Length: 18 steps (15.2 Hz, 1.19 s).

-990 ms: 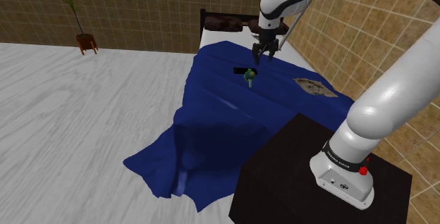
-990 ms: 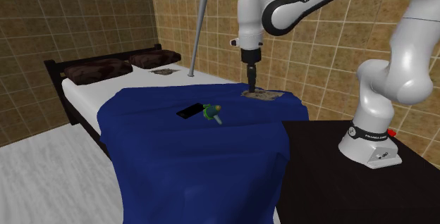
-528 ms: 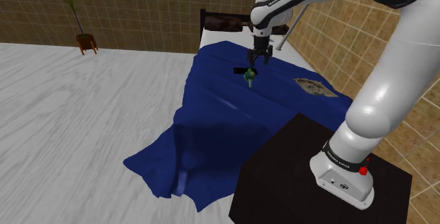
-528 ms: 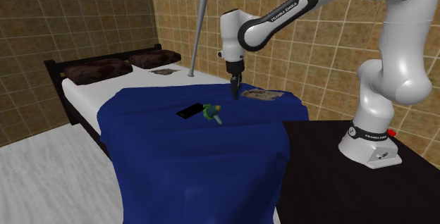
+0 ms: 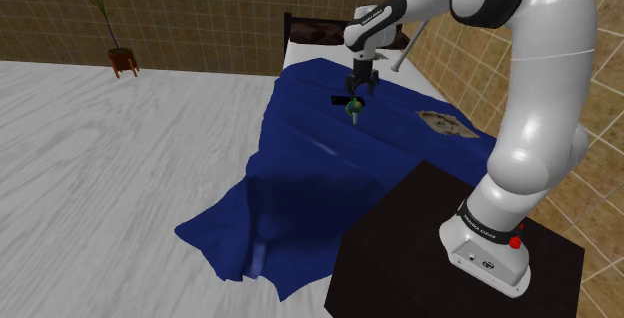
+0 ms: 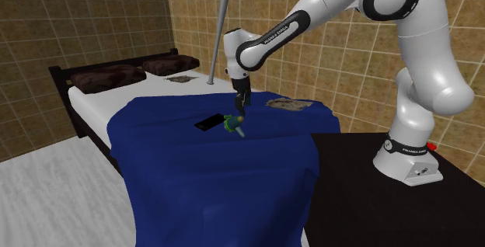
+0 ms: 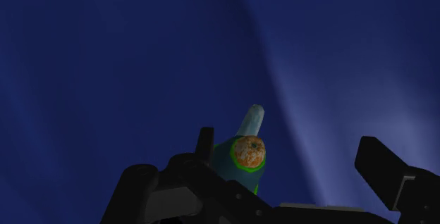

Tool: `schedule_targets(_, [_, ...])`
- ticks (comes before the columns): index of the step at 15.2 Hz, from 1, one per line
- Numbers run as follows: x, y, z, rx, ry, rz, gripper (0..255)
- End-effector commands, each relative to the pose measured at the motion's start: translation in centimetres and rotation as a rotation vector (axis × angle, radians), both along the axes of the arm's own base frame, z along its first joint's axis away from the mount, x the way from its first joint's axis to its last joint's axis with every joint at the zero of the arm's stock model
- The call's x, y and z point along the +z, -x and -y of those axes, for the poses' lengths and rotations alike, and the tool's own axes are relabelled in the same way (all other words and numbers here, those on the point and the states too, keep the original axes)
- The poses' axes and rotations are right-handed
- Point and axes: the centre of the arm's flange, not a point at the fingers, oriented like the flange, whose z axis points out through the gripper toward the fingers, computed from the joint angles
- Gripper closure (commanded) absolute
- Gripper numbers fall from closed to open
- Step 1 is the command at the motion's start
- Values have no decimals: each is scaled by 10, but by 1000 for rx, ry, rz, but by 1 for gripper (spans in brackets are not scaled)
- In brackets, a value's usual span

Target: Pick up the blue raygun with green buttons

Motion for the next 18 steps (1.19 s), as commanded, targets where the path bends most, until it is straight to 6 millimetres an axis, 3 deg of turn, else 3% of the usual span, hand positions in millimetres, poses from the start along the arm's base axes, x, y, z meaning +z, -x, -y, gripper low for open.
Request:
schedule_targets(1, [-16,-11,17,-23,4,-6,0])
schedule_targets(3, [-30,-24,33,-44,8,-11,0])
schedule_targets(12, [-70,-24,33,-44,8,-11,0])
schedule_targets(13, [-71,-23,34,-43,8,-11,255])
schedule_targets(18, [-71,-23,34,-43,8,-11,255])
